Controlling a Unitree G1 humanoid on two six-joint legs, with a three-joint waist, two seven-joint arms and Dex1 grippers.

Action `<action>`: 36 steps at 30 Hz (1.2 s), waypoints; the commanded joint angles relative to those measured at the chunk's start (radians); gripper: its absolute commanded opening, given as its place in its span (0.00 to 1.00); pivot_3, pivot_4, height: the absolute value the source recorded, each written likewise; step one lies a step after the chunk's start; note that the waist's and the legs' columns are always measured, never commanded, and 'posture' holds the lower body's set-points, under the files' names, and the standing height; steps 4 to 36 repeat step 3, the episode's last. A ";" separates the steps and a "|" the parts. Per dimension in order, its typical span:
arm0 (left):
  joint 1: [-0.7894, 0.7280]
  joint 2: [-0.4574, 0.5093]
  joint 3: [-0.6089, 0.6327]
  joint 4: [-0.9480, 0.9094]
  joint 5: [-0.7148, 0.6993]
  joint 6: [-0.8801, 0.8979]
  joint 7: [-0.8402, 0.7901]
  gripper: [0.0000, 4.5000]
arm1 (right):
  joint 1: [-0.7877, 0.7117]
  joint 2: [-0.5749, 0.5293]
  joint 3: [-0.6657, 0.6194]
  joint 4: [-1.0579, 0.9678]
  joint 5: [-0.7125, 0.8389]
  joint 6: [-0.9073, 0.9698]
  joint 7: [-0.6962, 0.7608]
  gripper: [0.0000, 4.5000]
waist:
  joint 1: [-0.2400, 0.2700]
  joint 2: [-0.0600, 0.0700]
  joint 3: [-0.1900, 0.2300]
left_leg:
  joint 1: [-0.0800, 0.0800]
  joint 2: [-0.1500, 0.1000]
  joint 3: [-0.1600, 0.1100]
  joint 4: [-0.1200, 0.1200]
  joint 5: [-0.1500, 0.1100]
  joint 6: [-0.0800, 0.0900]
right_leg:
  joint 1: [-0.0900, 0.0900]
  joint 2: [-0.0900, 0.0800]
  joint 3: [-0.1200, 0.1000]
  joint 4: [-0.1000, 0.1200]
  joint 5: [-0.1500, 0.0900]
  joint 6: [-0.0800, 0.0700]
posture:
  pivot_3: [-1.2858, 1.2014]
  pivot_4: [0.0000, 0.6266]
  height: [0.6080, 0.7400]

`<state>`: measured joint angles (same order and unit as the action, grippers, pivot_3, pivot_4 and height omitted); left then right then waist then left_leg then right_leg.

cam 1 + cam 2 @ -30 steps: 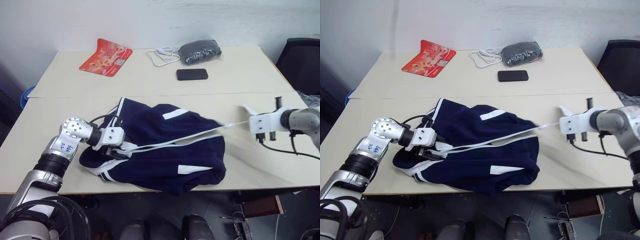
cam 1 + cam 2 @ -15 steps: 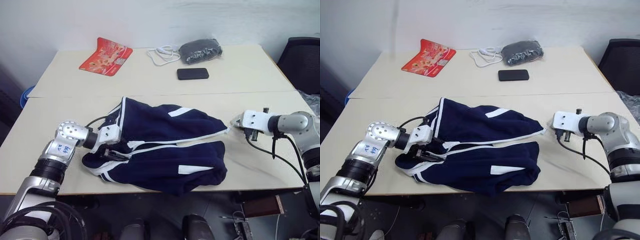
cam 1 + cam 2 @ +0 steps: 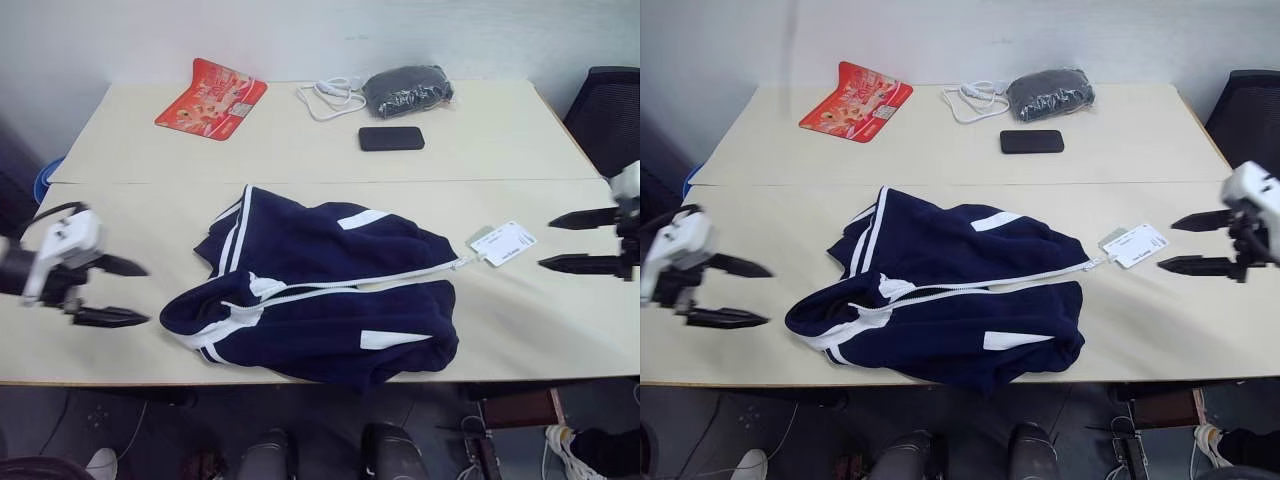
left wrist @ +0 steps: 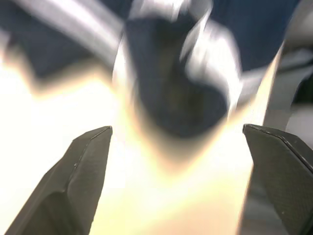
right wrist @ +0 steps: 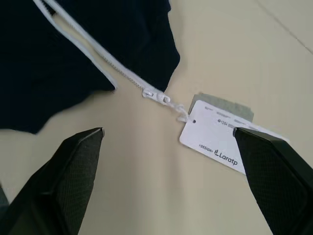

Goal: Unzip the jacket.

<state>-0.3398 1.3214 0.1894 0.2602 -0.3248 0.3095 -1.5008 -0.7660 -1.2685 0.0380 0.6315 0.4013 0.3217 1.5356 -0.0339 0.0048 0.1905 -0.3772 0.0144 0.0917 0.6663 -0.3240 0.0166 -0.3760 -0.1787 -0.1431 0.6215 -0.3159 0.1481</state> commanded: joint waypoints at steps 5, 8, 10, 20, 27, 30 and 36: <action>-0.022 -0.017 0.115 -0.036 -0.138 0.115 -0.014 1.00 | -0.006 0.022 -0.086 -0.052 0.110 0.144 0.070 0.99 | 0.002 0.000 0.000 | 0.000 0.001 0.000 0.000 0.000 0.000 | -0.001 0.000 0.002 0.001 0.000 0.000 | 0.52 0.24 1.00; -0.022 -0.017 0.115 -0.036 -0.138 0.115 -0.014 1.00 | -0.006 0.022 -0.086 -0.052 0.110 0.144 0.070 0.99 | 0.002 0.000 0.000 | 0.000 0.001 0.000 0.000 0.000 0.000 | -0.001 0.000 0.002 0.001 0.000 0.000 | 0.52 0.24 1.00; -0.022 -0.017 0.115 -0.036 -0.138 0.115 -0.014 1.00 | -0.006 0.022 -0.086 -0.052 0.110 0.144 0.070 0.99 | 0.002 0.000 0.000 | 0.000 0.001 0.000 0.000 0.000 0.000 | -0.001 0.000 0.002 0.001 0.000 0.000 | 0.52 0.24 1.00; -0.022 -0.017 0.115 -0.036 -0.138 0.115 -0.014 1.00 | -0.006 0.022 -0.086 -0.052 0.110 0.144 0.070 0.99 | 0.002 0.000 0.000 | 0.000 0.001 0.000 0.000 0.000 0.000 | -0.001 0.000 0.002 0.001 0.000 0.000 | 0.52 0.24 1.00; -0.022 -0.017 0.115 -0.036 -0.138 0.115 -0.014 1.00 | -0.006 0.022 -0.086 -0.052 0.110 0.144 0.070 0.99 | 0.002 0.000 0.000 | 0.000 0.001 0.000 0.000 0.000 0.000 | -0.001 0.000 0.002 0.001 0.000 0.000 | 0.52 0.24 1.00; -0.022 -0.017 0.115 -0.036 -0.138 0.115 -0.014 1.00 | -0.006 0.022 -0.086 -0.052 0.110 0.144 0.070 0.99 | 0.002 0.000 0.000 | 0.000 0.001 0.000 0.000 0.000 0.000 | -0.001 0.000 0.002 0.001 0.000 0.000 | 0.52 0.24 1.00; -0.022 -0.017 0.115 -0.036 -0.138 0.115 -0.014 1.00 | -0.006 0.022 -0.086 -0.052 0.110 0.144 0.070 0.99 | 0.002 0.000 0.000 | 0.000 0.001 0.000 0.000 0.000 0.000 | -0.001 0.000 0.002 0.001 0.000 0.000 | 0.52 0.24 1.00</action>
